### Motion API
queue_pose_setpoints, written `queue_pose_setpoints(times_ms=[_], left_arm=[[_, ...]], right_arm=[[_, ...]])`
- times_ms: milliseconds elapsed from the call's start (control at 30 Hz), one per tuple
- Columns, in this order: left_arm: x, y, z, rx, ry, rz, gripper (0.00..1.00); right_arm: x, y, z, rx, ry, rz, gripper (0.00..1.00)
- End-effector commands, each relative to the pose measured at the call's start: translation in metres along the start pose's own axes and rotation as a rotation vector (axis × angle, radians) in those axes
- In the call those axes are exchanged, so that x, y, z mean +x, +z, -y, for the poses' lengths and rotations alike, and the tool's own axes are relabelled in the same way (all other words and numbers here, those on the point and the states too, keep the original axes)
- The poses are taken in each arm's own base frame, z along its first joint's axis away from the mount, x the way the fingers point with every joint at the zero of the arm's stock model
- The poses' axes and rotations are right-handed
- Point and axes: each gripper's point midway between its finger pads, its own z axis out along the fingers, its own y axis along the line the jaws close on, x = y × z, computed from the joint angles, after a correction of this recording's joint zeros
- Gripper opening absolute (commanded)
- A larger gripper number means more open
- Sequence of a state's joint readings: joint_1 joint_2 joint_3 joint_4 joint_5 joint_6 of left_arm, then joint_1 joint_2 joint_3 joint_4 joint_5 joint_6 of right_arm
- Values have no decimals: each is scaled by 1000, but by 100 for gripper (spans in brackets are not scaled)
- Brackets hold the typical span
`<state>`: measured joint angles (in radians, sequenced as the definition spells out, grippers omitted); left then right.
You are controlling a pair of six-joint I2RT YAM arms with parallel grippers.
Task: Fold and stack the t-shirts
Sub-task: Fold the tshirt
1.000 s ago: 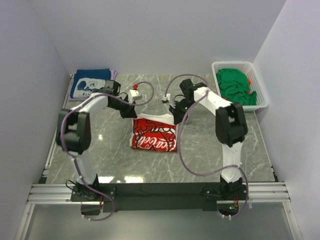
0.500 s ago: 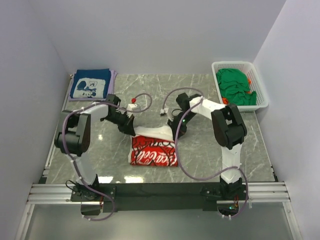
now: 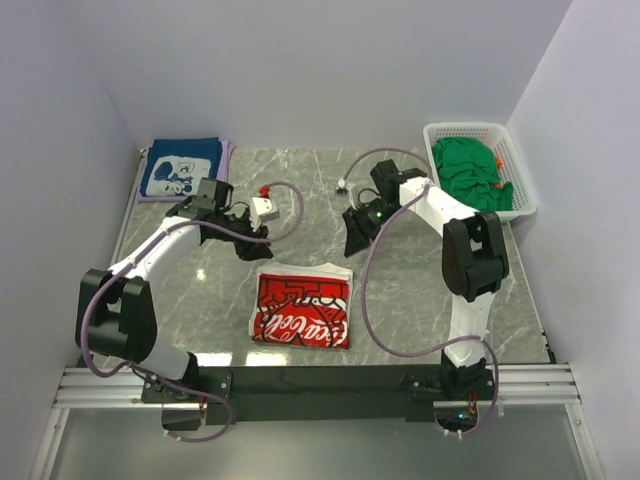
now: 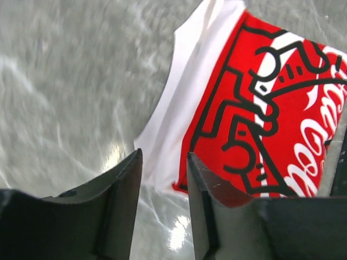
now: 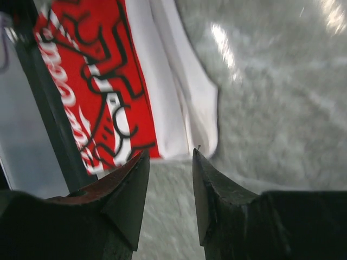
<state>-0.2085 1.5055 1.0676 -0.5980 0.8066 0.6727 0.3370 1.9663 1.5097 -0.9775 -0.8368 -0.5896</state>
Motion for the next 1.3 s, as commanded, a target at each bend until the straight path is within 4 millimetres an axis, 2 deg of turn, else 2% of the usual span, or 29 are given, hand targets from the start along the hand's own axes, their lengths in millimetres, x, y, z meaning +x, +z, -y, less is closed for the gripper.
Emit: queue_pose_setpoints(times_ms=[0,67,133,200,300,500,733,833,967,1167,1267], left_arm=[[-17,17,12,34,256,10,44],[-11,30,14,50,312,-8,45],[-10,45,17,59,399,-31,52],[-5,58,19,80,440,-58,52],[1,71,21,124,488,-85,52],[5,89,32,186,529,-107,52],[15,104,46,244,514,-135,50],[15,109,42,230,515,-135,49],[9,113,35,203,512,-123,47],[-7,109,29,168,569,-95,48],[-2,112,25,173,574,-116,47]], right_arm=[[-53,6,-5,-71,54,142,44],[-64,21,4,-99,105,162,44],[-70,36,12,-108,144,159,44],[-79,49,11,-120,132,158,44],[-75,75,16,-141,182,128,44],[-60,107,18,-144,220,57,44],[-43,127,21,-164,293,1,38],[-38,132,26,-158,316,-10,35],[-31,139,29,-166,343,-34,24],[-26,142,31,-169,354,-42,17],[-25,144,32,-171,356,-42,15]])
